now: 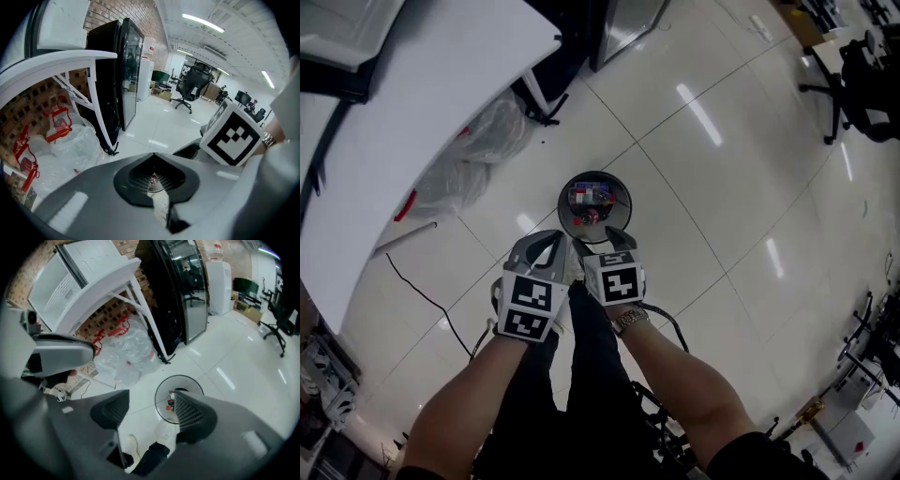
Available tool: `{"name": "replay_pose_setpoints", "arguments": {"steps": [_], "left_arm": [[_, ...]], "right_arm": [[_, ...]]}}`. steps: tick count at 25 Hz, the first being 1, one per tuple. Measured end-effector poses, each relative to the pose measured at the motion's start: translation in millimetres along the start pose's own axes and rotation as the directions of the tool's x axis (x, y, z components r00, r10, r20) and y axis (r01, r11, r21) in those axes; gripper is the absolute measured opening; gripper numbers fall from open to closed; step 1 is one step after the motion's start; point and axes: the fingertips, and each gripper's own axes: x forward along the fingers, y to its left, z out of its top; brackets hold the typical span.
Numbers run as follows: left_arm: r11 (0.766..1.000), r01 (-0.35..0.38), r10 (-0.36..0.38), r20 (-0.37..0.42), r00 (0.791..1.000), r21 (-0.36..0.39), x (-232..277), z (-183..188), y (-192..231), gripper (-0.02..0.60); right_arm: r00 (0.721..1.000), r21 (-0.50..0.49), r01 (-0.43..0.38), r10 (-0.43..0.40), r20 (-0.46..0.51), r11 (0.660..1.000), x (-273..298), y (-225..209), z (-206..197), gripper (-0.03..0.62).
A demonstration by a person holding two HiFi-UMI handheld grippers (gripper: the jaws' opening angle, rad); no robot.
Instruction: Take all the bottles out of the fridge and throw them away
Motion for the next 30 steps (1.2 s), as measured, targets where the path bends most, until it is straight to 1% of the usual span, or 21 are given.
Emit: {"name": "replay_pose_setpoints", "arguments": {"steps": [6, 11, 13, 15, 17, 19, 22, 25, 30], "left_arm": [[0.998, -0.05, 0.052, 0.055, 0.997, -0.025, -49.4, 19.0, 4.6, 0.003], [0.995, -0.094, 0.098, 0.121, 0.988, -0.041, -106.7, 36.1, 6.2, 0.003], [0.991, -0.12, 0.128, 0.157, 0.979, -0.055, -135.4, 42.0, 9.6, 0.003], [0.986, -0.151, 0.163, 0.194, 0.967, -0.076, -167.6, 46.2, 14.4, 0.003], [0.977, -0.188, 0.208, 0.235, 0.95, -0.104, -202.5, 50.4, 20.3, 0.003], [0.964, -0.23, 0.26, 0.282, 0.923, -0.136, -238.7, 55.4, 28.9, 0.003], [0.938, -0.295, 0.342, 0.357, 0.869, -0.18, -292.8, 62.3, 43.7, 0.003], [0.909, -0.355, 0.416, 0.414, 0.81, -0.22, -346.2, 63.7, 58.7, 0.003], [0.846, -0.44, 0.533, 0.479, 0.698, -0.3, -430.3, 57.4, 80.7, 0.003]], "right_arm": [[0.999, -0.089, -0.031, 0.033, 0.025, 0.996, -34.4, 36.6, 30.8, 0.298], [0.995, -0.197, -0.054, 0.069, 0.072, 0.979, -76.0, 78.7, 63.4, 0.253], [0.989, -0.247, -0.065, 0.094, 0.111, 0.967, -94.6, 100.4, 79.1, 0.226], [0.98, -0.299, -0.081, 0.13, 0.148, 0.951, -115.9, 128.0, 94.3, 0.181], [0.971, -0.348, -0.099, 0.166, 0.17, 0.932, -138.8, 158.6, 105.9, 0.178], [0.957, -0.399, -0.118, 0.212, 0.2, 0.909, -160.6, 193.7, 119.9, 0.164], [0.923, -0.496, -0.143, 0.296, 0.246, 0.857, -189.9, 252.3, 142.9, 0.16], [0.887, -0.585, -0.148, 0.368, 0.278, 0.798, -216.3, 309.5, 162.3, 0.16], [0.825, -0.689, -0.135, 0.465, 0.32, 0.713, -261.7, 387.0, 182.0, 0.16]]}}
